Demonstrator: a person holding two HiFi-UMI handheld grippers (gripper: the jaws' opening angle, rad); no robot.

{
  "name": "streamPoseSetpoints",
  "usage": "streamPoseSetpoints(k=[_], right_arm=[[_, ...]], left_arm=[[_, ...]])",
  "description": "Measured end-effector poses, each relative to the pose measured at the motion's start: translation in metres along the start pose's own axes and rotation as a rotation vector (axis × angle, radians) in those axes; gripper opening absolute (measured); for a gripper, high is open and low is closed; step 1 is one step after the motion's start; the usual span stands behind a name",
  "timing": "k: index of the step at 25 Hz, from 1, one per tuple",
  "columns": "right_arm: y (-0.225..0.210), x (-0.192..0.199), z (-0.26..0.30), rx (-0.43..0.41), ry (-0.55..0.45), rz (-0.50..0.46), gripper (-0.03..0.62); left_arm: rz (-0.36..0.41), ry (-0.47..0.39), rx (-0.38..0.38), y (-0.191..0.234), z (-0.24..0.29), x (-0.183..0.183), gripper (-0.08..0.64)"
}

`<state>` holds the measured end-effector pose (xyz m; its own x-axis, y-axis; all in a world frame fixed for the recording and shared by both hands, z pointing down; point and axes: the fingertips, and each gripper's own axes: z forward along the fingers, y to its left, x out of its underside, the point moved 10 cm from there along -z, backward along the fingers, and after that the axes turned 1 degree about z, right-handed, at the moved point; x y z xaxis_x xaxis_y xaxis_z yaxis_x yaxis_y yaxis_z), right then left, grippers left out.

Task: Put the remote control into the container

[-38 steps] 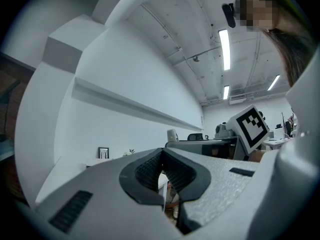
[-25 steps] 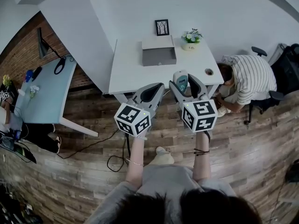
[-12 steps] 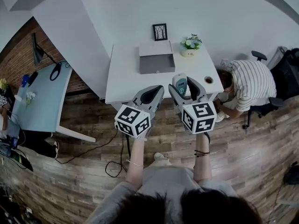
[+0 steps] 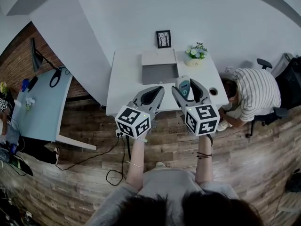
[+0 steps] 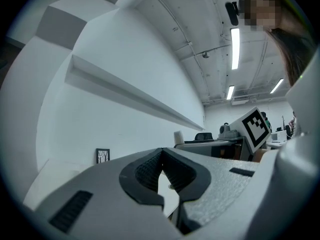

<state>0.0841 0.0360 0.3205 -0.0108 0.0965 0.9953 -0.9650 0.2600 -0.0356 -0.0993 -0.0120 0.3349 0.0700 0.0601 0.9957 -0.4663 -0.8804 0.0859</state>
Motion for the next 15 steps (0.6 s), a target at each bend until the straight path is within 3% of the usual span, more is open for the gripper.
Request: streamPoseSetpoints(k=[15], right_arm=[[-0.011,0.026,0.038,-0.019,0.056,0.039,0.284]], left_arm=[[-0.054,0.052,-0.046,0.034,0.002,0.03,0.003]])
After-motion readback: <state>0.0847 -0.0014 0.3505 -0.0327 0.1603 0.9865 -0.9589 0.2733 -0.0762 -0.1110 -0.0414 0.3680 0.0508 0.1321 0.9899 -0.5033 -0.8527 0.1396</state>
